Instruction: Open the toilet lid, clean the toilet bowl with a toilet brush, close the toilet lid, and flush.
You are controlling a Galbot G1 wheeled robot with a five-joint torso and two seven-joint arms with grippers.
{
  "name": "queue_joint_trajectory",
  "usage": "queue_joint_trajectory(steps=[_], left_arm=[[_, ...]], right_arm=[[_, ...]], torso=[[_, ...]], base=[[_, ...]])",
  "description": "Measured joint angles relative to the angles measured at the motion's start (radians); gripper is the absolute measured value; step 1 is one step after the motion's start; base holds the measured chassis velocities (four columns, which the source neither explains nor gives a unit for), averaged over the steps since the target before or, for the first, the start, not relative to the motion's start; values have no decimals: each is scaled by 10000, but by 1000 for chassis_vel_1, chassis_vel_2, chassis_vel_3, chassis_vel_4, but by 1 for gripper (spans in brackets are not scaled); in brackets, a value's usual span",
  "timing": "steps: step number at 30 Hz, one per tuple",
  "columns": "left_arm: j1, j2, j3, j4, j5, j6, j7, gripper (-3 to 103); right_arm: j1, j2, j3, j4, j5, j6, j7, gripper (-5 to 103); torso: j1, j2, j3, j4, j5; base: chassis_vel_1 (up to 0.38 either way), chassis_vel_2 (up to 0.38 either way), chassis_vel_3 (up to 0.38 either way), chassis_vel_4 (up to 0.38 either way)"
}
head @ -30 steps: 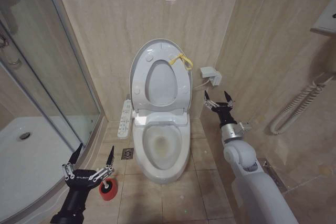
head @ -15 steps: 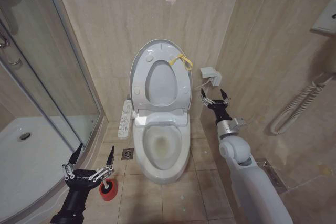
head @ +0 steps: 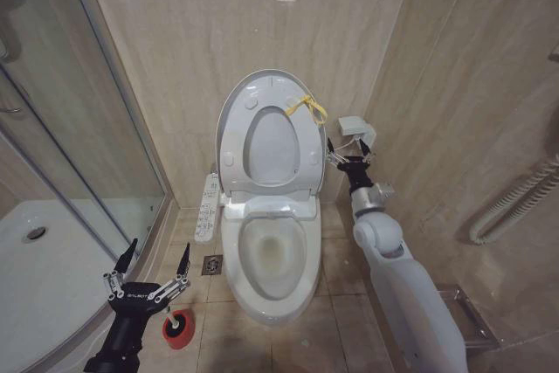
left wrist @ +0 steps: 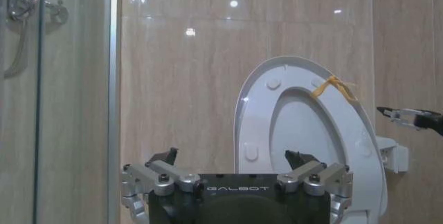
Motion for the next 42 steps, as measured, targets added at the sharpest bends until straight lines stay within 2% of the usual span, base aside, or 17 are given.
queue_joint_trajectory(steps=[5, 12, 15, 16, 18, 19, 22, 27, 30, 35, 42], left_arm=[[0, 0, 0, -1, 0, 0, 0, 100], [0, 0, 0, -1, 0, 0, 0, 100], [0, 0, 0, 0, 0, 0, 0, 100], [0, 0, 0, 0, 0, 0, 0, 100], [0, 0, -1, 0, 0, 0, 0, 100], [0, 0, -1, 0, 0, 0, 0, 100], [0, 0, 0, -1, 0, 0, 0, 100], [0, 0, 0, -1, 0, 0, 0, 100], [-1, 0, 0, -1, 0, 0, 0, 100], [0, 0, 0, 0, 0, 0, 0, 100], [0, 0, 0, -1, 0, 0, 0, 100]], right_arm=[[468, 145, 71, -429, -245, -80, 8, 100], [792, 256, 49, -866, -444, 202, 37, 100], [889, 333, 163, -1160, -1491, 483, 252, 100], [889, 333, 163, -1160, -1491, 483, 252, 100], [938, 388, 290, -1285, -2351, 532, 478, 100], [938, 388, 290, -1285, -2351, 532, 478, 100], [1194, 387, 354, -1531, -3129, 512, 641, 100], [1604, 423, 304, -1963, -3503, 350, 718, 100], [2060, 606, 149, -2550, -4345, 265, 1002, 100], [2796, 796, -105, -3383, -5057, 214, 1273, 100], [4196, 896, -259, -4902, -5324, 527, 1438, 100]], torso=[[-1, 1, 0, -1, 0], [0, 1, 0, -1, 1], [0, 0, 0, -2, 0], [0, 0, 0, -2, 0], [6, -1, 2, 1, 1], [6, -1, 2, 1, 1], [7, -1, 3, -2, 2], [1, 0, 0, -3, 1], [1, 0, 0, 2, 2], [2, 0, 1, 0, 1], [2, 0, 1, -2, 0]], base=[[31, -21, -19, 20], [-7, 5, 5, -7], [-54, 88, 65, -80], [-58, 109, 74, -94], [-62, 101, 81, -88], [-66, 92, 81, -84], [-43, 50, 30, -42], [0, 0, 0, 0], [0, 0, 0, 0], [0, 0, 0, 0], [0, 0, 0, 0]])
